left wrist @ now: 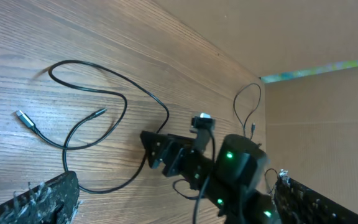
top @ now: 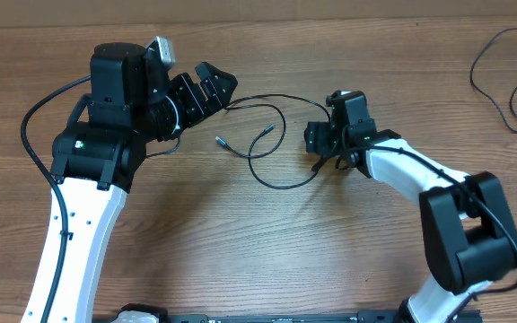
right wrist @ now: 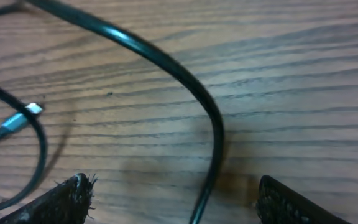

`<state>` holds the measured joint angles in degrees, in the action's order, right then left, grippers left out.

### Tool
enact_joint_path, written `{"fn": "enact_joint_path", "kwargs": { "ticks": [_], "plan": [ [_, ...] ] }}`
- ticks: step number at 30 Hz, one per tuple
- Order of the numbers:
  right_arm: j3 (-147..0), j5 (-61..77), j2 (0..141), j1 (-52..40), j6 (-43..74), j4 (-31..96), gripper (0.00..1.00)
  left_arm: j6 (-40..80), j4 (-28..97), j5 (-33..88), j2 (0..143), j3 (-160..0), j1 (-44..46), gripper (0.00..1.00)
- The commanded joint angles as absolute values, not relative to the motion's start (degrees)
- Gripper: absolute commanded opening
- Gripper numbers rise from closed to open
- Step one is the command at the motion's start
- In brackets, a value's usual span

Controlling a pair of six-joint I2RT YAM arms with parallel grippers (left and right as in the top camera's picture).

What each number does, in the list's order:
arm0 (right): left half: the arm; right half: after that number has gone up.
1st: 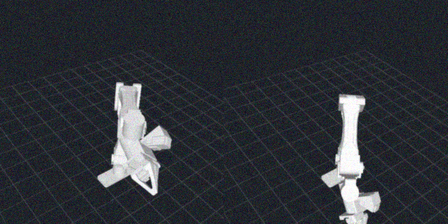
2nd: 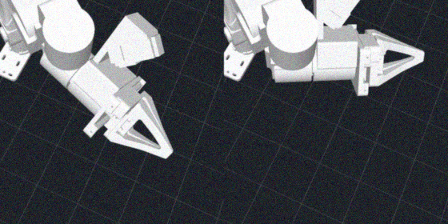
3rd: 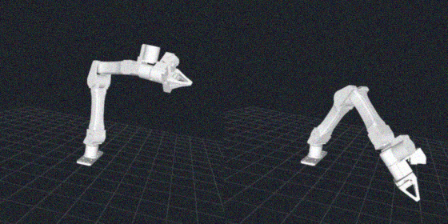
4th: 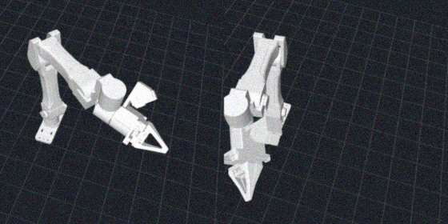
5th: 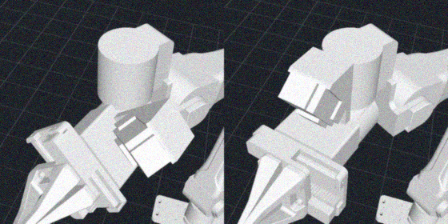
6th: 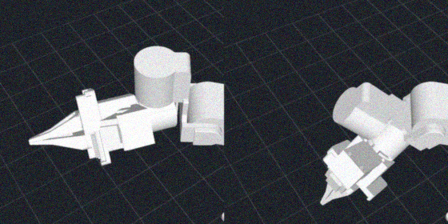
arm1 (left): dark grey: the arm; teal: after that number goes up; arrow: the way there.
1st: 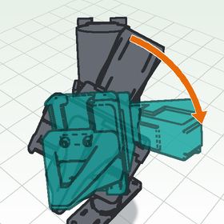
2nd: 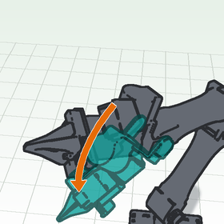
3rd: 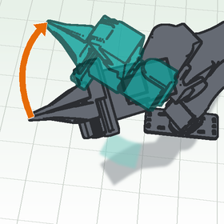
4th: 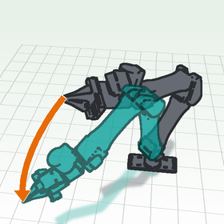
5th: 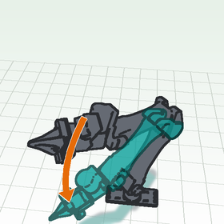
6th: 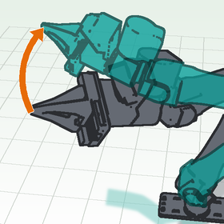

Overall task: Untangle cables
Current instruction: 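Move the right gripper back toward the remaining cable at center, then lower the right gripper onto the center black cable and grasp it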

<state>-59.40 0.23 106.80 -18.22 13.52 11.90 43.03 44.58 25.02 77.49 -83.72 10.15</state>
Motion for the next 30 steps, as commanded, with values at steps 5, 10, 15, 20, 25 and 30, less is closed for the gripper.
{"fn": "enact_joint_path", "kwargs": {
  "ticks": [5, 10, 15, 20, 25, 30],
  "plan": [
    [-60.03, -2.50, 112.33, -17.82, 13.67, 7.79, 0.57, 41.76, 44.38, 24.88, 77.58, -84.64, 10.52, 0.99],
    [-60.14, 0.23, 112.20, -18.26, 13.65, 3.57, 0.04, 41.76, 44.40, 24.88, 77.58, -84.64, 10.52, 1.00],
    [-62.17, 0.32, 109.86, -18.28, 13.65, 1.78, 0.04, 41.76, 44.40, 24.86, 77.58, -84.64, 10.52, 1.00],
    [-64.16, 3.60, 105.01, -18.26, 13.58, 1.78, 0.04, 41.76, 44.40, 24.88, 77.58, -84.64, 10.52, 1.00],
    [-64.51, 6.22, 99.33, -18.24, 13.41, 3.90, 0.04, 41.76, 44.40, 24.88, 77.58, -84.64, 10.52, 0.99],
    [-64.51, 6.37, 92.25, -18.24, 14.85, 13.80, 0.04, 41.76, 44.40, 24.88, 77.58, -84.64, 10.52, 1.00]
  ]
}}
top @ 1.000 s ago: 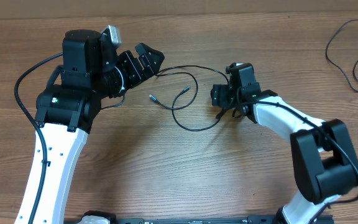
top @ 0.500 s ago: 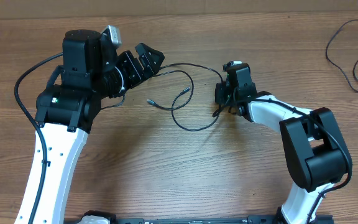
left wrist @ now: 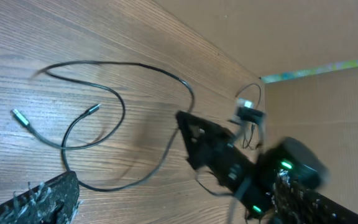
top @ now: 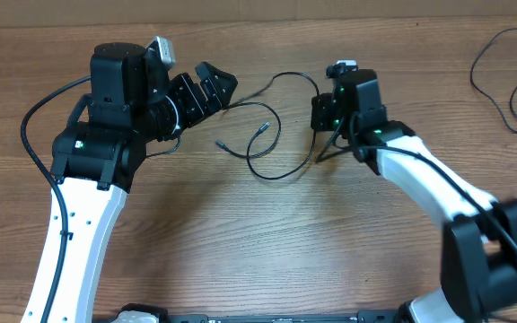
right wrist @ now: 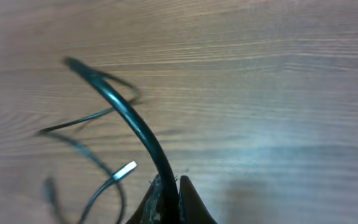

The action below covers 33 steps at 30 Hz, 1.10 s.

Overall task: Untangle cables
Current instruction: 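Lower the right gripper onto the center black cable and grasp it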

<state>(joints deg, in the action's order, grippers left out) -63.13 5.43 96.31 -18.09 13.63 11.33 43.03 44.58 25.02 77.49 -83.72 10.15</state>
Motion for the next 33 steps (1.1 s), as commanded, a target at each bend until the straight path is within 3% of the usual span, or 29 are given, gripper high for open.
{"fn": "enact_joint_path", "kwargs": {
  "ticks": [1, 3, 5, 6, 7, 8, 17, 22, 24, 25, 29, 33],
  "plan": [
    [-64.51, 6.55, 91.26, -18.24, 15.75, 16.32, 0.04, 41.76, 44.40, 24.88, 77.58, -84.64, 10.52, 0.99],
    [-64.51, 6.57, 90.48, -18.26, 16.69, 21.04, 0.11, 41.76, 44.38, 24.88, 77.58, -84.64, 10.52, 1.00],
    [-64.45, 6.50, 90.63, -18.24, 16.69, 24.38, 0.53, 41.76, 44.38, 24.88, 77.58, -84.62, 10.52, 1.00],
    [-64.38, 6.52, 90.78, -18.24, 16.69, 25.74, 0.66, 41.76, 44.40, 24.86, 77.58, -84.64, 10.52, 0.99],
    [-64.36, 6.52, 90.78, -18.24, 16.71, 26.94, 0.89, 41.76, 44.40, 24.86, 77.58, -84.64, 10.52, 1.00],
    [-64.36, 6.50, 90.78, -18.24, 16.80, 27.81, 1.00, 41.76, 44.40, 24.88, 77.58, -84.64, 10.52, 1.00],
    [-64.01, 6.52, 90.78, -19.29, 43.79, 33.95, 1.00, 41.76, 44.38, 24.86, 77.58, -84.64, 10.52, 1.00],
    [-63.96, 8.86, 90.91, -23.24, 44.77, 34.54, 1.00, 41.76, 44.40, 24.86, 77.58, -84.64, 10.52, 0.99],
    [-63.81, 7.31, 91.48, -24.95, 39.70, 31.88, 0.97, 41.76, 44.40, 24.88, 77.58, -84.64, 10.52, 0.99],
    [-63.83, 5.48, 91.98, -26.04, 35.62, 30.98, 0.98, 41.76, 44.40, 24.88, 77.58, -84.64, 10.55, 0.99],
    [-63.83, -8.80, 95.35, -28.58, 39.97, 31.55, 1.00, 41.76, 44.40, 24.88, 77.58, -84.64, 10.52, 1.00],
    [-63.83, -14.92, 100.33, -28.86, 41.98, 28.38, 0.91, 41.76, 44.40, 24.88, 77.58, -84.64, 10.52, 1.00]
  ]
}}
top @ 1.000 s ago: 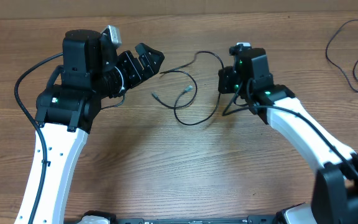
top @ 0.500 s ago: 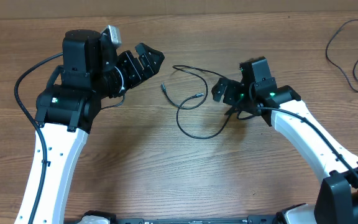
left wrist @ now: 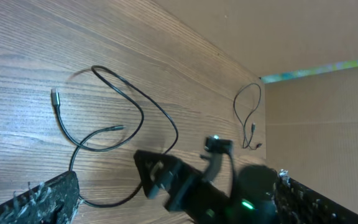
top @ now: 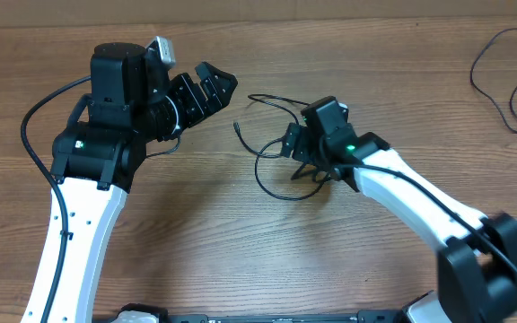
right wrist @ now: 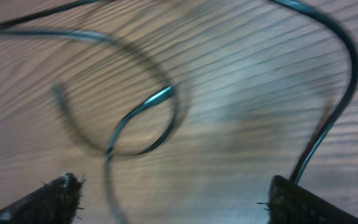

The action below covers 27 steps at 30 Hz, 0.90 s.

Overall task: Untangle cables
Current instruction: 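Lower the right gripper onto the center black cable and grasp it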

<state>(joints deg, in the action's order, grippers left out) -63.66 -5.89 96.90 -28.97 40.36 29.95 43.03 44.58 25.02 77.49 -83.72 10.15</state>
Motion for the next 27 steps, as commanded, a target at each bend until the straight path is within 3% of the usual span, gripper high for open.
{"fn": "enact_joint_path", "kwargs": {
  "ticks": [1, 6, 13, 27],
  "plan": [
    [-63.83, -15.77, 101.69, -28.86, 41.95, 26.98, 0.90, 41.76, 44.40, 24.86, 77.58, -84.64, 10.52, 0.99],
    [-63.83, -17.67, 106.28, -29.39, 38.02, 20.14, 0.85, 41.76, 44.40, 24.88, 77.58, -84.64, 10.52, 1.00],
    [-63.83, -23.77, 108.51, -30.04, 38.06, 21.15, 0.81, 41.76, 44.40, 24.86, 77.58, -84.64, 10.52, 0.99],
    [-65.10, -24.10, 109.03, -34.83, 36.99, 19.11, 0.91, 41.76, 44.40, 24.86, 77.58, -84.64, 10.52, 1.00]
  ]
}}
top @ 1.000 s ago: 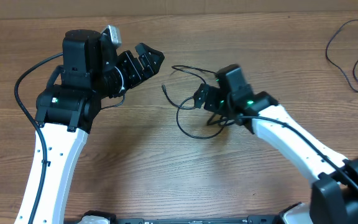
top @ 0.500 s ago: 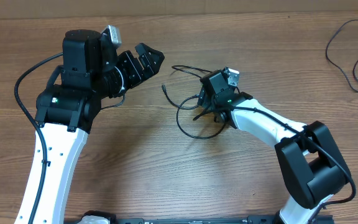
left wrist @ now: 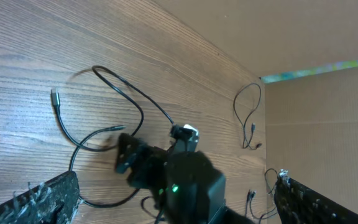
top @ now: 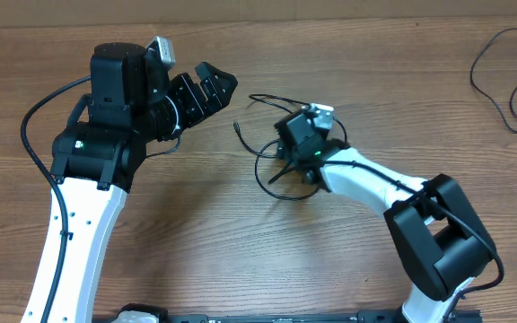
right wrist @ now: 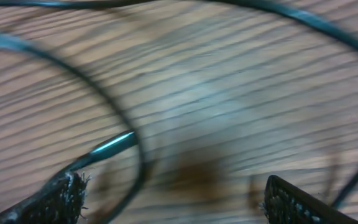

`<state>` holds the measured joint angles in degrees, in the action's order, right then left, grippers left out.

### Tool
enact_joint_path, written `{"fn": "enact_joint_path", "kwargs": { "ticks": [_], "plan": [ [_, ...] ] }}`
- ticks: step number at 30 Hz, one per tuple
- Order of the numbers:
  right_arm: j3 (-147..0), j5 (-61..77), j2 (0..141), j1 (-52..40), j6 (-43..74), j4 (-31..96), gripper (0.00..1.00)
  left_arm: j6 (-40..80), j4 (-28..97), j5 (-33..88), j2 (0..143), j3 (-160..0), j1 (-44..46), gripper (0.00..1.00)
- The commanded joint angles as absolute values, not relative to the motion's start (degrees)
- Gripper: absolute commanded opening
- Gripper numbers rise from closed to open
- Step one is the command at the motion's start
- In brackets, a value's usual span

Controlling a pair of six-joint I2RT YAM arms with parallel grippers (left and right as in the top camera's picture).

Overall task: Untangle cables
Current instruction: 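Lower the right gripper onto the center black cable and grasp it, then close the right gripper on the cable loops and lift slightly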

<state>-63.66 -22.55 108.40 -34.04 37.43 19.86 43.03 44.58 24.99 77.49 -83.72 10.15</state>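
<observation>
A thin black cable (top: 260, 100) lies in crossing loops at mid-table, one plug end (top: 237, 128) pointing left. My right gripper (top: 281, 170) hangs open low over the loops. In the right wrist view its fingers (right wrist: 67, 199) stand wide apart over blurred strands and a shiny plug tip (right wrist: 114, 144); nothing is held. My left gripper (top: 218, 85) is open in the air to the left of the cable. Its wrist view looks down on the cable (left wrist: 114, 84) and the right arm (left wrist: 185, 183).
A second black cable (top: 510, 76) lies coiled at the far right edge of the wooden table (top: 240, 242), and shows small in the left wrist view as another cable (left wrist: 247, 115). A cardboard wall (left wrist: 316, 31) stands behind the table.
My right gripper has moved left, from beside the right part of the loops to right over them, and it remains open. The cable and my left arm have not visibly moved.
My right gripper first stood open around the cable at the loop's right side. A second later it was shut on the cable, farther back on the table. Then it was open and the cable lay bunched more to the left. Now the open gripper hangs over those loops.
</observation>
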Motion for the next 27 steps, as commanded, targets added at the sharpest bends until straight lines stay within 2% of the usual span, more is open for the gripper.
{"fn": "enact_joint_path", "kwargs": {
  "ticks": [1, 7, 17, 24, 27],
  "plan": [
    [-65.10, -24.97, 109.40, -34.81, 37.01, 18.96, 0.91, 41.76, 44.38, 24.86, 77.58, -84.64, 10.52, 1.00],
    [-65.12, -31.29, 111.63, -34.11, 37.28, 21.41, 0.89, 41.76, 44.38, 24.88, 77.58, -84.64, 10.52, 1.00],
    [-65.34, -32.03, 111.63, -34.11, 37.50, 25.76, 0.91, 41.76, 44.40, 24.88, 77.58, -84.64, 10.52, 1.00],
    [-65.34, -30.70, 111.63, -33.52, 48.14, 37.12, 0.93, 41.76, 44.40, 24.88, 77.58, -84.64, 10.52, 0.99],
    [-65.32, -23.09, 111.63, -32.05, 51.94, 39.57, 0.96, 41.76, 44.40, 24.88, 77.58, -84.62, 10.52, 1.00]
  ]
}}
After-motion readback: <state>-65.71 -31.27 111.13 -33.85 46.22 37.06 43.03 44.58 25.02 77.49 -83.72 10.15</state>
